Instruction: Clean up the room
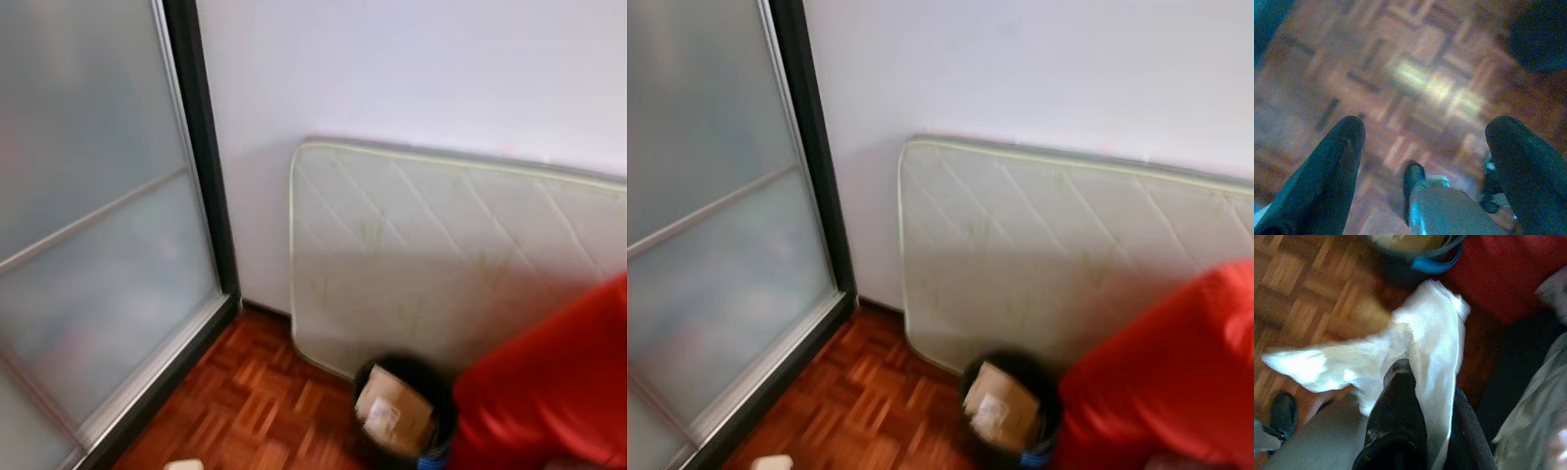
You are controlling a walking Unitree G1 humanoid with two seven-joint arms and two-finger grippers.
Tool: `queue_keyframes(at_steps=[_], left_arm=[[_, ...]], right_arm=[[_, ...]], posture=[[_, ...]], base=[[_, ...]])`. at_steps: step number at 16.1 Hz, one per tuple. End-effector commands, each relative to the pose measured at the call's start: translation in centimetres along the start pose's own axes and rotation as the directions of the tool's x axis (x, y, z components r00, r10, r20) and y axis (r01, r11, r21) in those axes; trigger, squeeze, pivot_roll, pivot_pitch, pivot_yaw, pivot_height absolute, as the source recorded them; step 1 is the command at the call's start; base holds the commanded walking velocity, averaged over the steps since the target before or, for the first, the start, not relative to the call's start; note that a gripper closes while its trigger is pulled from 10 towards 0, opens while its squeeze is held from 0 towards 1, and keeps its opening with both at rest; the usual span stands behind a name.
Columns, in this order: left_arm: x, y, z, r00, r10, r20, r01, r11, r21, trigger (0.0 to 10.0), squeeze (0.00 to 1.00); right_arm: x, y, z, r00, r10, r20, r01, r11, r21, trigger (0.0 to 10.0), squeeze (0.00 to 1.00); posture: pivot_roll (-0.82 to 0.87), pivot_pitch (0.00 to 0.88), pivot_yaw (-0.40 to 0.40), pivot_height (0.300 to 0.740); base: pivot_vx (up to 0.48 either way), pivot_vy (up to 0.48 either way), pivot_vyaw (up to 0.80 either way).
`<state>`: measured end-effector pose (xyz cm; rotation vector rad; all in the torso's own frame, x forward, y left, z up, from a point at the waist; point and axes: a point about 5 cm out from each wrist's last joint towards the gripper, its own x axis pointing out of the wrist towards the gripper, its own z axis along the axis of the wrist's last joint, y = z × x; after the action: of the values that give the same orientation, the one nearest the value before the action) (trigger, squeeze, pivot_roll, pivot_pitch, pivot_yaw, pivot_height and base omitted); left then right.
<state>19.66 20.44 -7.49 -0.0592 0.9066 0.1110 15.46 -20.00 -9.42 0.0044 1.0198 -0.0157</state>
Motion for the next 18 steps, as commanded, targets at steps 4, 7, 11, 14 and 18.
queue_keyframes(at_steps=[4, 7, 11, 14, 18], left_arm=[[-0.18, 1.57, 0.04, 0.999, 0.035, -0.003, -0.034, 0.999, 0.03, 10.0, 0.0], [-0.15, 1.63, 0.26, 0.999, 0.036, 0.0, -0.036, 0.999, 0.034, 10.0, 0.0], [-0.19, 1.8, 0.14, 0.999, 0.043, -0.005, -0.043, 0.998, 0.035, 10.0, 0.0], [-0.19, 1.76, 0.13, 0.999, 0.04, -0.004, -0.04, 0.999, 0.037, 10.0, 0.0], [-0.23, 1.91, 0.09, 0.999, 0.04, -0.002, -0.04, 0.998, 0.046, 10.0, 0.0]], right_arm=[[0.31, 1.45, 0.97, 0.998, 0.047, 0.03, -0.047, 0.999, 0.023, 10.0, 0.0], [0.36, 1.55, 1.25, 0.998, 0.047, 0.04, -0.048, 0.999, 0.018, 10.0, 0.0], [0.35, 1.68, 1.2, 0.998, 0.051, 0.045, -0.052, 0.998, 0.025, 10.0, 0.0], [0.34, 1.67, 1.18, 0.997, 0.058, 0.042, -0.058, 0.998, 0.008, 10.0, 0.0], [0.32, 1.72, 1.21, 0.997, 0.052, 0.061, -0.054, 0.998, 0.024, 10.0, 0.0]], posture=[[0.07, 0.0, -0.036, 0.74], [0.07, 0.0, -0.034, 0.74], [0.07, 0.0, -0.031, 0.74], [0.07, 0.0, -0.03, 0.74], [0.06, 0.0, -0.021, 0.74]], base=[[0.36, 0.0, -0.3], [0.358, 0.0, -0.23], [0.357, 0.0, 0.0], [0.354, 0.0, 0.0], [0.346, 0.0, 0.0]])
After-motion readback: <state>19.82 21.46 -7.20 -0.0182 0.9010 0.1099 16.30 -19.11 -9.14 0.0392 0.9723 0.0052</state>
